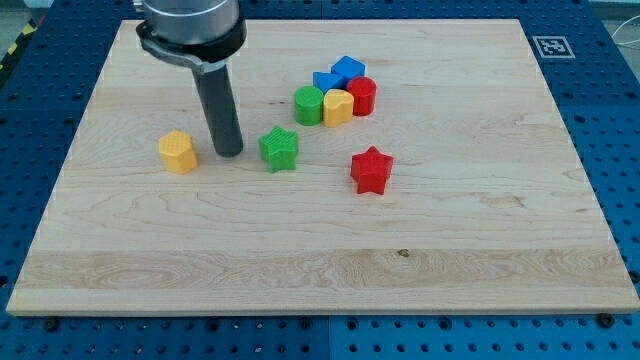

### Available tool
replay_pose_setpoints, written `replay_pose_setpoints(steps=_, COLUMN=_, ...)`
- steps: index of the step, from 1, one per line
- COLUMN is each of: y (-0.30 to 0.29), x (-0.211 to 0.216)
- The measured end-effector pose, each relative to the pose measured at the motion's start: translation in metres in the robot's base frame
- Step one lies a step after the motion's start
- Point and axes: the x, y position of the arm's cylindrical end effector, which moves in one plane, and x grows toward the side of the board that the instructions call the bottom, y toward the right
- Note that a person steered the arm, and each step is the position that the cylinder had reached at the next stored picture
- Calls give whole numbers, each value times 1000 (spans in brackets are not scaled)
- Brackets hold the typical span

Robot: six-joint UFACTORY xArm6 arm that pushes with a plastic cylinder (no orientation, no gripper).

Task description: Push the green star to the green circle

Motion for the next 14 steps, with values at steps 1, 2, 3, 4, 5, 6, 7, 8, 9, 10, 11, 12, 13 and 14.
replay_pose_setpoints(steps=1, y=5, x=32)
replay_pose_setpoints(steps=2, y=21, x=44)
replay_pose_setpoints(steps=3, y=29, x=42)
replay_pose_setpoints(steps=4, y=32, x=32)
replay_pose_setpoints(steps=5, y=37, x=4)
replay_pose_setpoints(steps=6, y=43, x=0)
replay_pose_setpoints(steps=7, y=54, x=-5)
replay_pose_setpoints(steps=8, y=54, x=-4)
replay_pose_setpoints(steps=9, y=54, x=-2)
replay_pose_setpoints(steps=10, y=53, x=7)
replay_pose_setpoints(steps=11, y=51, x=21)
replay_pose_setpoints(steps=12, y=50, x=28)
replay_pose_setpoints(steps=13, y=63, x=43)
replay_pose_setpoints(steps=14, y=84, x=41)
